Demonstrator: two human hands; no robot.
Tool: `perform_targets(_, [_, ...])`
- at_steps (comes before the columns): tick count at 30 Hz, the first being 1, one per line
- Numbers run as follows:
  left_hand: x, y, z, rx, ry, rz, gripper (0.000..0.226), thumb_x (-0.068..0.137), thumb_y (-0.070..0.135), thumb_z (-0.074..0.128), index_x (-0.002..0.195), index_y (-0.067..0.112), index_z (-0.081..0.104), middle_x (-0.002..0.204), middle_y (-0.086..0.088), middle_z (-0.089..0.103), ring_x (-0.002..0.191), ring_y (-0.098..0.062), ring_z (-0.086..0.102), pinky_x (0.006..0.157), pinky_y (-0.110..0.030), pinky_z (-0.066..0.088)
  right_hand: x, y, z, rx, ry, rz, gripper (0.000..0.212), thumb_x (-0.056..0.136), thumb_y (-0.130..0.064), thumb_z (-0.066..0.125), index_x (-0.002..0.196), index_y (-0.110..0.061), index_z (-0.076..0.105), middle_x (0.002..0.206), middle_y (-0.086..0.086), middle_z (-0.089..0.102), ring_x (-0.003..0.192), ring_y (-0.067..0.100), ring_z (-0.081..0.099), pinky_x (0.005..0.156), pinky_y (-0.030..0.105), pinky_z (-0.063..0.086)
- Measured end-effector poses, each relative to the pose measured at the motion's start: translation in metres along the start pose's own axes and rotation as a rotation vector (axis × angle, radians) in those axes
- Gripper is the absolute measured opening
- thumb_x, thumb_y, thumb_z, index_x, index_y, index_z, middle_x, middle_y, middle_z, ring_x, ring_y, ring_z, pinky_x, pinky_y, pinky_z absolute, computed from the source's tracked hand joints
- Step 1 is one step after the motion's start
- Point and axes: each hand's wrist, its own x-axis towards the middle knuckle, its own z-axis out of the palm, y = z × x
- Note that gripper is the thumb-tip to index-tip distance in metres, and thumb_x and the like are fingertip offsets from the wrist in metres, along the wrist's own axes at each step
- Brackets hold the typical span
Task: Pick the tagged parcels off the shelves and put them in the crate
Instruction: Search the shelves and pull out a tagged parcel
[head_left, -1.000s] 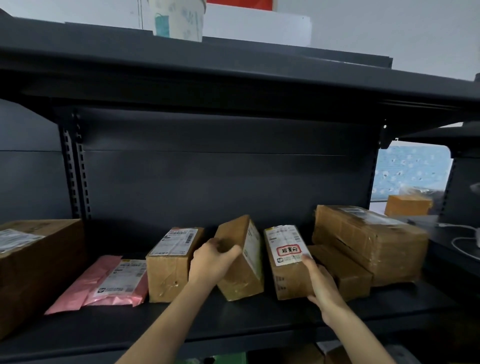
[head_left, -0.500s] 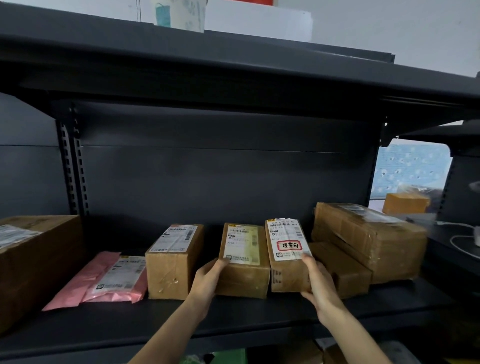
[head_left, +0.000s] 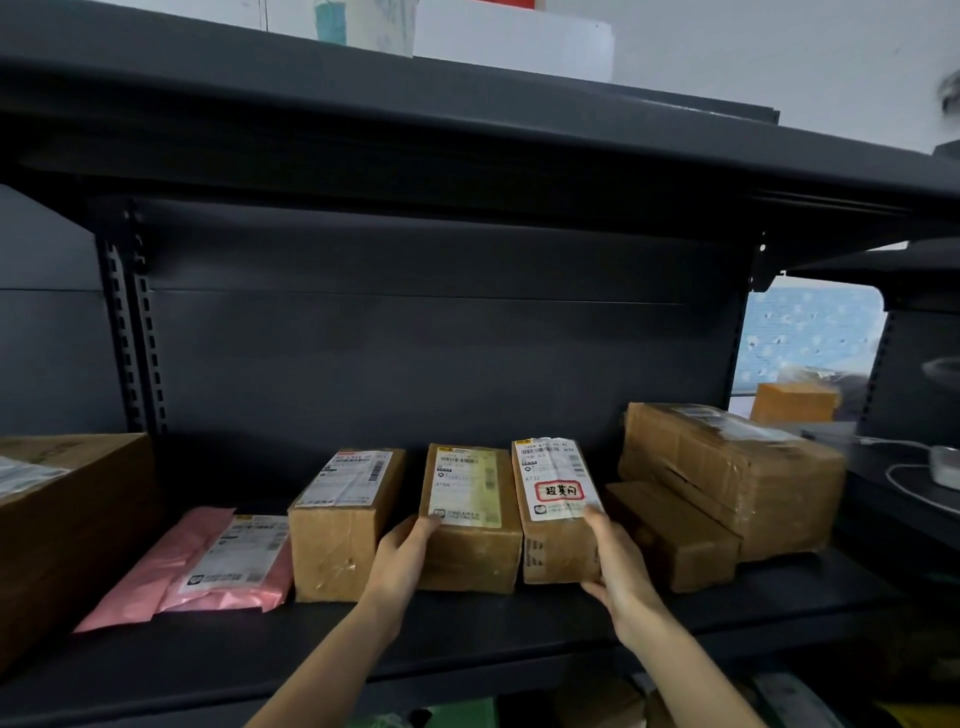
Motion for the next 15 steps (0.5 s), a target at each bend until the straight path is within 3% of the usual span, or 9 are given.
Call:
perform_targets(5, [0.003, 0.002, -0.003, 0.040, 0.016, 0.017, 0.050, 0.092, 0.035, 0.052, 0.137, 0.015, 0.043, 0.136, -0.007, 0.051, 0.127, -0.025, 0.044, 0.112, -0.040, 0.030, -0.002, 0.010, 0.011, -0.101, 0.003, -0.062, 0.059, 0.082, -0.059, 0.052, 0.133, -0.028, 0.045, 0.132, 0.004, 0.055, 0.123, 0.025, 0.048, 0.107, 0.048, 0.036])
perform_targets(10, [0.004, 0.003, -0.005, 0.102, -0.030, 0.072, 0.046, 0.094, 0.037, 0.048, 0.137, 0.023, 0.041, 0.133, -0.001, 0.050, 0.123, -0.021, 0.045, 0.103, -0.034, 0.031, -0.003, 0.010, 0.013, -0.121, 0.015, -0.062, 0.059, 0.083, -0.057, 0.052, 0.134, -0.029, 0.045, 0.131, 0.002, 0.056, 0.123, 0.024, 0.048, 0.108, 0.046, 0.034])
perform_targets(15, [0.010, -0.002, 0.001, 0.170, -0.027, 0.138, 0.051, 0.094, 0.039, 0.047, 0.142, 0.025, 0.033, 0.135, 0.002, 0.048, 0.129, -0.021, 0.041, 0.104, -0.034, 0.030, -0.002, 0.009, 0.010, -0.142, 0.033, -0.102, 0.054, 0.087, -0.054, 0.050, 0.134, -0.027, 0.046, 0.124, -0.001, 0.060, 0.115, 0.018, 0.052, 0.093, 0.032, 0.033])
